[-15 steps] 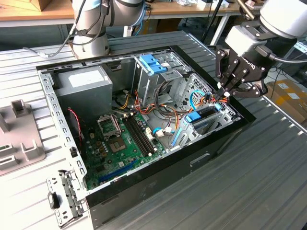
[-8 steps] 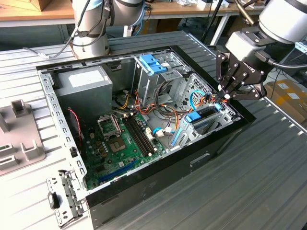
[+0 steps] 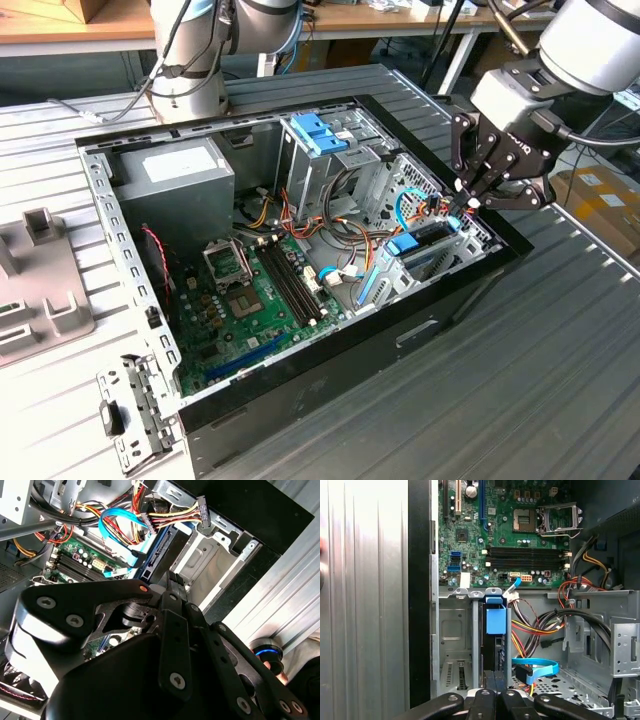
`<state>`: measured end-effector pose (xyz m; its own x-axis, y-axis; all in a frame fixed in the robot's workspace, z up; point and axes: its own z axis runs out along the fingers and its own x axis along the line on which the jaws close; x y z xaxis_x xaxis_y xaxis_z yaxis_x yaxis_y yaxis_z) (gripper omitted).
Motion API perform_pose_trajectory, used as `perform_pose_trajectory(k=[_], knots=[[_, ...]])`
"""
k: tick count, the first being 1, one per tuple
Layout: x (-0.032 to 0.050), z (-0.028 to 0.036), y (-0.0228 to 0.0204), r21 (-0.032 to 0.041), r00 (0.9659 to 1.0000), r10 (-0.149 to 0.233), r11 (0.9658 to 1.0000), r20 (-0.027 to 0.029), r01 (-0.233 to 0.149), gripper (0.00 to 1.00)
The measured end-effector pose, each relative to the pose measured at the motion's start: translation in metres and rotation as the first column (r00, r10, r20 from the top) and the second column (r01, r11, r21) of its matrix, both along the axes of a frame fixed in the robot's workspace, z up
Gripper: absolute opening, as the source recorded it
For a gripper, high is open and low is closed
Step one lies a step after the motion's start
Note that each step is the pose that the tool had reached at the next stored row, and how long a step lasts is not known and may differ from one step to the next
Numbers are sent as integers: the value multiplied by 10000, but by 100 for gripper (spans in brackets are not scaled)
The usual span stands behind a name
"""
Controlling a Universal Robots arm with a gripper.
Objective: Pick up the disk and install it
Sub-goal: 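Insert the disk into the insertion slot, then insert the first disk wire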
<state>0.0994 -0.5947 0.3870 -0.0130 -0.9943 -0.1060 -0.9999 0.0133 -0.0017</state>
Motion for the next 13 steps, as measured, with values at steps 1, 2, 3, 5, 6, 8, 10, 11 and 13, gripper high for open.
perform_pose_trajectory(k=[1,2,3,5,6,8,10,11,13], knots=[[0,0,0,-1,10000,0,10000,0,0,11],[0,0,0,-1,10000,0,10000,0,0,11],[0,0,0,-1,10000,0,10000,0,0,11],[0,-1,0,-1,10000,1,10000,0,-1,11],[-1,-1,0,0,10000,51,10000,0,-51,11],[0,-1,0,1,9998,185,9998,0,-185,11],[0,-1,0,1,9996,295,9996,0,-295,11],[0,-1,0,-1,9994,345,9994,0,-345,11],[0,-1,0,0,9989,476,9989,0,-476,11]])
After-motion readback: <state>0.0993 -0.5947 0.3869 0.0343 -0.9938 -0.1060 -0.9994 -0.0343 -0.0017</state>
